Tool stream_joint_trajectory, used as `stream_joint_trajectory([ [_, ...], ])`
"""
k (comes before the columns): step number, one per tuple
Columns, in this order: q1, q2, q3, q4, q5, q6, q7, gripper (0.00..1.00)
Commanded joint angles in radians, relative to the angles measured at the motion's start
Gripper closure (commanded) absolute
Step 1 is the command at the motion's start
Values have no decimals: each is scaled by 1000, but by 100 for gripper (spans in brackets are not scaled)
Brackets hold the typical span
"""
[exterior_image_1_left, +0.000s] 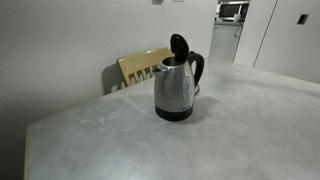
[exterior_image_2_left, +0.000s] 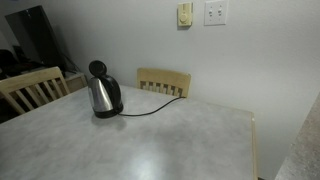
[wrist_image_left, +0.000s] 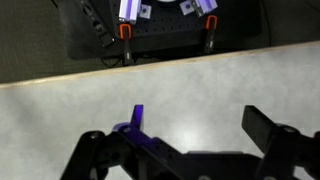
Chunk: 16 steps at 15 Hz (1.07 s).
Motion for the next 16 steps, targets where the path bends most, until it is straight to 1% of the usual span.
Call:
stream_joint_trajectory([
  [1,36,71,26,70,56,105,-30,0],
  [5,90,171,61,149,96,218,-45,0],
  [9,116,298,98,228,91,312,-48,0],
  [12,129,382,118,282,92,318,-75,0],
  [13,114,313,125,228,86,315,-36,0],
  [16,117,369,134,266,85,315,-46,0],
])
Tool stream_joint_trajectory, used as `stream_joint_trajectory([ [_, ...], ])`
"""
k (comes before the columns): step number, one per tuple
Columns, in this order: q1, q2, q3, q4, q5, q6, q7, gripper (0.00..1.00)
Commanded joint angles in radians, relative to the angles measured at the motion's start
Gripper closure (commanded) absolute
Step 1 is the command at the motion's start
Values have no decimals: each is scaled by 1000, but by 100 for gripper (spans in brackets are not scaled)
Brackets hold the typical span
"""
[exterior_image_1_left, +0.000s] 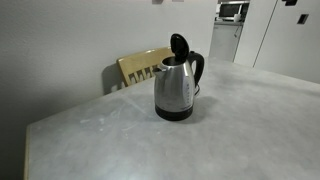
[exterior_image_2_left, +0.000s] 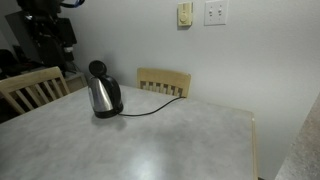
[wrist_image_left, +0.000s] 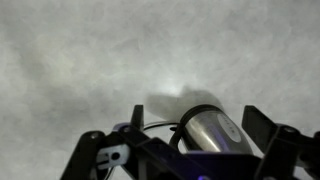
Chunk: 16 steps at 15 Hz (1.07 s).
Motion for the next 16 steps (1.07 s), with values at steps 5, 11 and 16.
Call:
stream_joint_trajectory([
  [5,-16,-1,13,-4,28,45,-11,0],
  [11,3,120,57,70,50,152,37,0],
  [16,12,257,110,163,30,199,109,0],
])
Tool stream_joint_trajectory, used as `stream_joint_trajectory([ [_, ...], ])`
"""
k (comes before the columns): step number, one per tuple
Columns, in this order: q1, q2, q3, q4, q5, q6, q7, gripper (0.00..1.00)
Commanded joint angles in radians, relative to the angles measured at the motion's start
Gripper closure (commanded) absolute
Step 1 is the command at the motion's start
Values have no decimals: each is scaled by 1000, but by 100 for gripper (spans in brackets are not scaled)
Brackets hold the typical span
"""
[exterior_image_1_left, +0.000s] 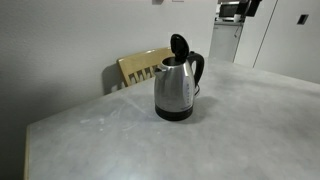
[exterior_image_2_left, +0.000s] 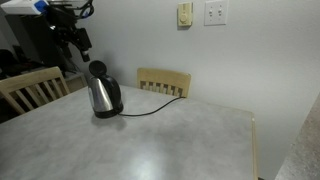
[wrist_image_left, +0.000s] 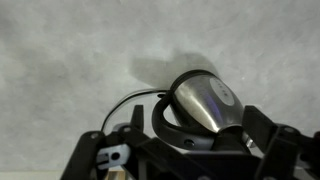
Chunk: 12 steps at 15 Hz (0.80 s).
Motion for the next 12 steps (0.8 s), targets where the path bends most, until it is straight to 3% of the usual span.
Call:
stream_joint_trajectory([
  [1,3,122,29,103,-6,23,28,0],
  [4,6,190,45,179,19,43,4,0],
  [12,-43,305,71,363,347,-71,-308,0],
])
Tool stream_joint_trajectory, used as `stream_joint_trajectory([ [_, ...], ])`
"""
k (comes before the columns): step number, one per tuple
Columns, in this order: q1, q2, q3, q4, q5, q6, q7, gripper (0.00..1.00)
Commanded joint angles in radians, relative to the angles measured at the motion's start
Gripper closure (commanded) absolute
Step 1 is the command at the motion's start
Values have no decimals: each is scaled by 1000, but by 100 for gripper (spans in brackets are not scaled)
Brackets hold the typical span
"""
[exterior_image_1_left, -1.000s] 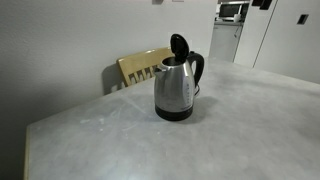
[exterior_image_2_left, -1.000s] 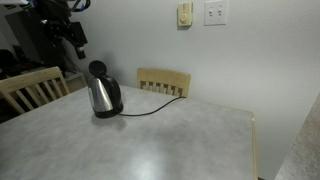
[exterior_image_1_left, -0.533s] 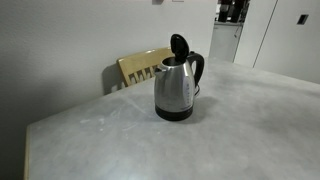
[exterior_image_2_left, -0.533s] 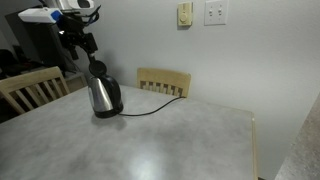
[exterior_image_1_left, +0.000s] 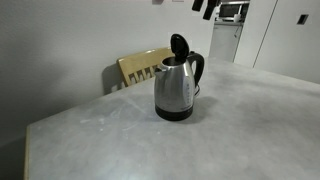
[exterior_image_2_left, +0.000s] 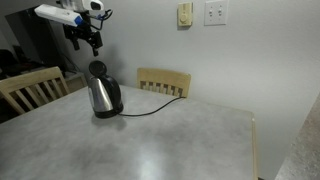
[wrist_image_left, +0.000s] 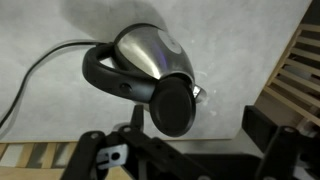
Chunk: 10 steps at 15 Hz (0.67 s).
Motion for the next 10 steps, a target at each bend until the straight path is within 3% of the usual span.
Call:
stream_joint_trajectory([
  [1,-50,68,20,97,125,-88,-119,0],
  [8,-126,151,15,160,391,-187,-227,0],
  [9,-132,162,14,165,412,-195,-230,3],
  [10,-136,174,12,171,425,-204,-224,16],
])
